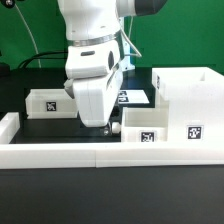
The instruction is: Assemble drawer
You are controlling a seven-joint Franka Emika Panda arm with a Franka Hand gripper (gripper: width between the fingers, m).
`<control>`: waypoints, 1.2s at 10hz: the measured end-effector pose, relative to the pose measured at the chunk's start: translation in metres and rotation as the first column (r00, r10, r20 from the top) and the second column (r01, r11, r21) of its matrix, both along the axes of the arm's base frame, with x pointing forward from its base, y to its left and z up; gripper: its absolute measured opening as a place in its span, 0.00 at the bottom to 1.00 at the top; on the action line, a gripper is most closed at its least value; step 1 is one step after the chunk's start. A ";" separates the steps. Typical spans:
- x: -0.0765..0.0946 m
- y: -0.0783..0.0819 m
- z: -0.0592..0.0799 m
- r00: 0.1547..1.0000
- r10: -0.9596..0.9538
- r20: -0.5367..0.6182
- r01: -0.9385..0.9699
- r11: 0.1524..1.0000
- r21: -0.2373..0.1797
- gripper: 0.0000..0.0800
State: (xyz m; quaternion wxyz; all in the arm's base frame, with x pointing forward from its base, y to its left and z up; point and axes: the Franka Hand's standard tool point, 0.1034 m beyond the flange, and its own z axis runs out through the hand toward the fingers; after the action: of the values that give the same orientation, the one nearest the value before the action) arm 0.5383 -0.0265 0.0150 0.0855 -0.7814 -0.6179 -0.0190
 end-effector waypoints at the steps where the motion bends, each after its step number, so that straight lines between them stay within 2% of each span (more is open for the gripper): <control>1: 0.001 -0.001 0.000 1.000 -0.021 0.006 0.021 1.000 -0.003 0.81; 4: 0.000 -0.001 -0.001 1.000 -0.014 0.006 0.014 1.000 -0.002 0.81; 5: 0.001 -0.003 -0.003 0.997 0.072 0.030 -0.072 0.997 0.002 0.81; 8: 0.013 -0.004 0.001 0.993 0.120 0.022 -0.120 0.993 -0.021 0.81; 9: 0.019 0.002 0.002 0.993 0.116 0.014 -0.115 0.993 -0.038 0.81; 10: 0.024 0.015 0.003 0.994 0.108 0.018 -0.107 0.994 -0.038 0.81; 12: 0.027 0.028 0.005 0.996 0.090 0.019 -0.089 0.995 -0.040 0.81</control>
Offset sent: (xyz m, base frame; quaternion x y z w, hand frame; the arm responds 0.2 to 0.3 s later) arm 0.0000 0.0000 0.0000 0.0000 0.0000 0.0000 1.0000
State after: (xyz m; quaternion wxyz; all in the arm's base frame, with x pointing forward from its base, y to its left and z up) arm 0.5653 0.0011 0.0197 0.0644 -0.7543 -0.6533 -0.0114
